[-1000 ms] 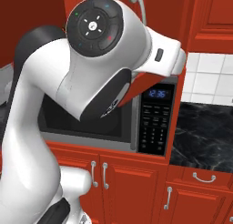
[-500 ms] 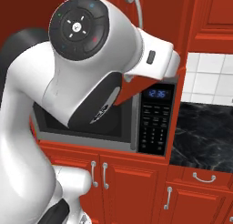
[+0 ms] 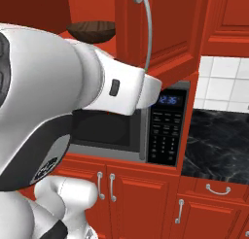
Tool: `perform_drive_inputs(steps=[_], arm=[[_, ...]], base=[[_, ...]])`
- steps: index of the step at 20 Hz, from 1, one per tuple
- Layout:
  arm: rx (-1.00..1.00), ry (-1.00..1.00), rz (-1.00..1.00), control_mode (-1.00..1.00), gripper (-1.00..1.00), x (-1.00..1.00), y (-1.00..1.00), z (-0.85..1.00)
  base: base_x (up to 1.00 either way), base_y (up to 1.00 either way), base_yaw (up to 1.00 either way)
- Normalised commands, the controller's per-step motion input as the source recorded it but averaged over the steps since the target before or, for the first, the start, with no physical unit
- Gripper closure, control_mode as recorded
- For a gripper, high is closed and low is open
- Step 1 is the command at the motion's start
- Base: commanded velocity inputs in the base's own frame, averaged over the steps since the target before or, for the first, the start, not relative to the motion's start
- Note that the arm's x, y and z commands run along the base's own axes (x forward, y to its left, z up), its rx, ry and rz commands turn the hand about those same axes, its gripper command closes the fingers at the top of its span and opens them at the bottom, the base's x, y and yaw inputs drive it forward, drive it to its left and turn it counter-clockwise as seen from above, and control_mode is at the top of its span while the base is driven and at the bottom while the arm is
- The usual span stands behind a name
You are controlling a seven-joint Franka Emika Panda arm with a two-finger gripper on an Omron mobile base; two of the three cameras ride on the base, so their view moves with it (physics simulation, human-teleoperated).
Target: Move the bowls from the cabinet to the plates on the dining table.
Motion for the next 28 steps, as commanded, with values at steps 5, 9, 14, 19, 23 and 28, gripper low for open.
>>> perform_drive_inputs(steps=[5, 9, 14, 19, 23, 28], arm=[[-0.06, -0.02, 0.03, -1.00, -1.00, -0.40, 0.71, 0.02], [-0.13, -0.03, 0.02, -1.00, -1.00, -0.38, 0.82, 0.06], [-0.13, 0.00, 0.02, -1.00, -1.00, -0.25, 0.70, 0.08], [-0.20, 0.01, 0.00, -1.00, -1.00, 0.17, 0.31, 0.00], [-0.20, 0.06, 0.00, -1.00, -1.00, 0.51, 0.22, 0.00], [-0.18, 0.03, 0.00, -1.00, -1.00, 0.76, 0.13, -0.05]], base=[[0.00, 0.00, 0.00], [0.00, 0.00, 0.00], [0.00, 0.00, 0.00], [0.00, 0.00, 0.00], [0.00, 0.00, 0.00], [0.00, 0.00, 0.00]])
